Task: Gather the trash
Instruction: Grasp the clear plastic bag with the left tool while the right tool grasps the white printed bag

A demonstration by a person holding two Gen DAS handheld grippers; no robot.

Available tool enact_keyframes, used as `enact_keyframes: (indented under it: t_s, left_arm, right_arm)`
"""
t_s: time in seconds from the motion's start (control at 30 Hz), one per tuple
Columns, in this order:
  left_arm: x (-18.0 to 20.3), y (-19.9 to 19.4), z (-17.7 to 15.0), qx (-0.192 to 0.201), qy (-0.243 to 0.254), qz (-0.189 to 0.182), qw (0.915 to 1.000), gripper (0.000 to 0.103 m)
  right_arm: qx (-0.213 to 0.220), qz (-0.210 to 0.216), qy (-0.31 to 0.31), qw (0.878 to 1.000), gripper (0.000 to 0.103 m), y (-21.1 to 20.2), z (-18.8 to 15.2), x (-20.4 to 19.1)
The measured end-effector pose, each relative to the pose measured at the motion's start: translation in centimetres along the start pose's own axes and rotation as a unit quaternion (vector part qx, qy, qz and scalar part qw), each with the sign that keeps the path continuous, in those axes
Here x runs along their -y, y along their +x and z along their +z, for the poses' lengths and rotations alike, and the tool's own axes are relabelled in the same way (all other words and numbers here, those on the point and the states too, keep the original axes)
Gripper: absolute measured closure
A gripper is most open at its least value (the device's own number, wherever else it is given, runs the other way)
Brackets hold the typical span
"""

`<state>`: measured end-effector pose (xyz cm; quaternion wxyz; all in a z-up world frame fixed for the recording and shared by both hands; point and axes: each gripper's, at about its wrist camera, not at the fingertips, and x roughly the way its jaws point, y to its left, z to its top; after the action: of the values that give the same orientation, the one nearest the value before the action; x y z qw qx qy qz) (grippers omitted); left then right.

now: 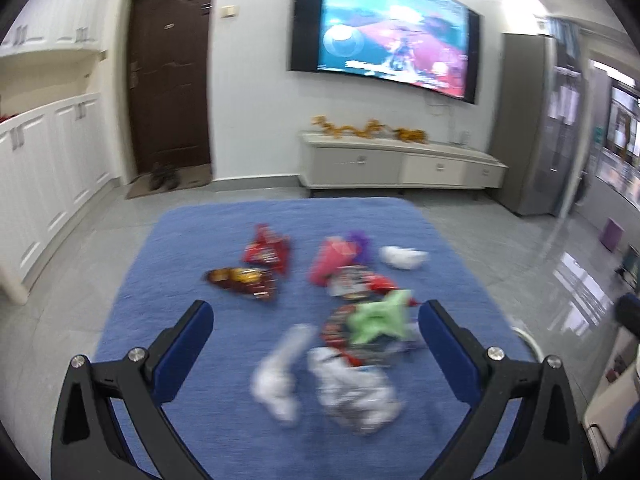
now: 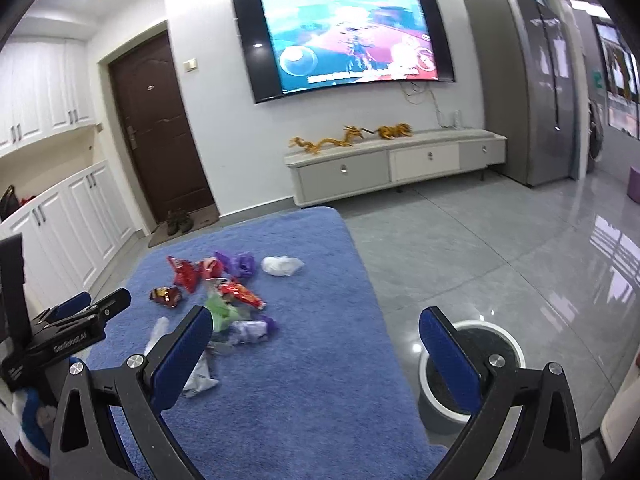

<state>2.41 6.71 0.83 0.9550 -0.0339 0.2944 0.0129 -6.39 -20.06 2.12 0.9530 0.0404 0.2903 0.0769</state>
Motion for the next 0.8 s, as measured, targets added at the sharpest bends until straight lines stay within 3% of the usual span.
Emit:
enact_keyframes:
  t_s: [0.2, 0.3, 0.4, 0.47, 0.57, 0.7, 0.8]
  left_arm:
    - [-5.6, 2.6, -1.3, -0.045, -0.037, 0.037, 0.9976, 0.012]
    - [-6.5, 4.3, -2.7, -0.078, -0.041, 0.012, 0.9960, 0.018]
    - [-6.6, 6.2, -3.9, -0.112, -0.037, -0.006, 0.9930, 0.032]
    - [-6.4, 7.3, -4.7, -0.135, -0.037, -0.014, 0.9901, 0.042]
    - [-6.3, 8.8, -5.4, -0.159, -0.041, -0.037, 0.9857, 0.044]
    - [-5.5, 10.1, -5.8, -0.171, -0.027, -0.049, 0.9838, 0.050]
    - [-5.0, 10.9, -6.1, -0.184, -0.024, -0.051, 0.9812, 0.063]
  right_arm:
    - [-0.051, 0.062, -0.031, 0.996, 0.025, 4.2, -0.2, -3.1]
    - [-0.091, 0.105, -0.047, 0.989, 0.034, 7.0, -1.2, -4.8]
    - [-0.153, 0.152, -0.063, 0.974, 0.044, 10.4, -2.8, -6.7]
    - [-0.195, 0.174, -0.077, 0.962, 0.044, 12.5, -4.1, -8.0]
    - [-0.234, 0.198, -0.101, 0.946, 0.044, 14.6, -6.2, -10.1]
    - [-0.254, 0.210, -0.121, 0.936, 0.044, 16.3, -7.4, -11.7]
    - [-0.261, 0.202, -0.135, 0.934, 0.044, 17.3, -8.0, -12.6]
